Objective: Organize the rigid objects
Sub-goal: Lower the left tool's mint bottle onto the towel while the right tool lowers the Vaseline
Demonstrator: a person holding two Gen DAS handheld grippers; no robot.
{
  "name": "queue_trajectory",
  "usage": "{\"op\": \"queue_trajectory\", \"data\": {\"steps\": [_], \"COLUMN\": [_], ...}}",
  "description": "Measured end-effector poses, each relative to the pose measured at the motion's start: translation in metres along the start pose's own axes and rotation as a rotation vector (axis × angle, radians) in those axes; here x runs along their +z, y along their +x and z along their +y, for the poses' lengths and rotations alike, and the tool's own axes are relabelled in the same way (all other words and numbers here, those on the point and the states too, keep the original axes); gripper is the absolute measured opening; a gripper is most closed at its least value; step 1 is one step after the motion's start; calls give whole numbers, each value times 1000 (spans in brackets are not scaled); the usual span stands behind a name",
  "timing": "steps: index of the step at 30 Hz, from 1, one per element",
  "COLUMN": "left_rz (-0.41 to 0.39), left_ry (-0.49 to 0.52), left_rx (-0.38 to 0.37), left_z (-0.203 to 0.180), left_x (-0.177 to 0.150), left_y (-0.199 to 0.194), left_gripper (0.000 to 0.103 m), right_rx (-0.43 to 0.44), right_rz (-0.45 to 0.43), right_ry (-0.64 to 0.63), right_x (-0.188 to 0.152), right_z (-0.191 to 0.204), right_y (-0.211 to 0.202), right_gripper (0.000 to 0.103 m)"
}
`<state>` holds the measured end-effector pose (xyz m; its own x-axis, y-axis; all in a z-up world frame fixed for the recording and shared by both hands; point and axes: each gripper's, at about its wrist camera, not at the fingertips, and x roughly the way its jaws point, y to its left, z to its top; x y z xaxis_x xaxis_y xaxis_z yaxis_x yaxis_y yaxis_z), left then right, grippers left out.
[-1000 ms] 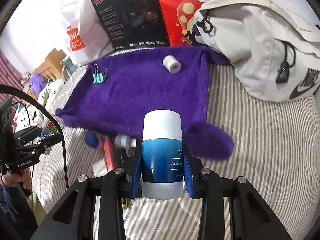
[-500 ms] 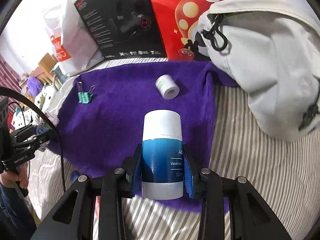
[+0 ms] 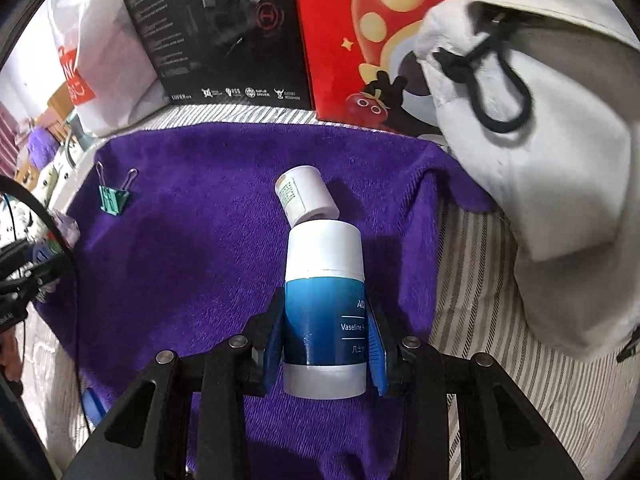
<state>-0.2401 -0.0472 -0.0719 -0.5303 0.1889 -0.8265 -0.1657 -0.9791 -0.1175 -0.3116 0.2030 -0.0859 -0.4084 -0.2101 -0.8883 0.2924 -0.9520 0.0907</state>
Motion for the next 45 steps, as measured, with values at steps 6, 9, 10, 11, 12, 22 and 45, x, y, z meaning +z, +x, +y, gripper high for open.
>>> {"op": "queue_trajectory", "data": {"steps": [6, 9, 10, 11, 12, 22, 45], "left_rz": [11, 19, 20, 22, 27, 21, 62], "left_ry": [1, 2, 0, 0, 5, 38, 83], "left_rx": [17, 29, 35, 40, 52, 109, 193], "left_z": [0, -2, -3, -3, -3, -7, -22], "left_x": [4, 6, 6, 7, 7, 8, -18], "left_y": [10, 18, 20, 23, 26, 38, 6], "left_gripper": [39, 39, 39, 39, 39, 39, 60], "right_rx": [-36, -43, -39, -28, -12, 16, 124], "right_rz": [-3, -8, -8, -5, 0, -22, -54], "right_ry": [-40, -71, -76, -78, -76, -56, 94], "right_x": [1, -1, -1, -1, -1, -16, -102], "right_z": [6, 7, 7, 6, 5, 1, -11], "right_y": [4, 4, 4, 4, 4, -33, -97], "right_gripper": [37, 38, 38, 41, 43, 58, 64]}}
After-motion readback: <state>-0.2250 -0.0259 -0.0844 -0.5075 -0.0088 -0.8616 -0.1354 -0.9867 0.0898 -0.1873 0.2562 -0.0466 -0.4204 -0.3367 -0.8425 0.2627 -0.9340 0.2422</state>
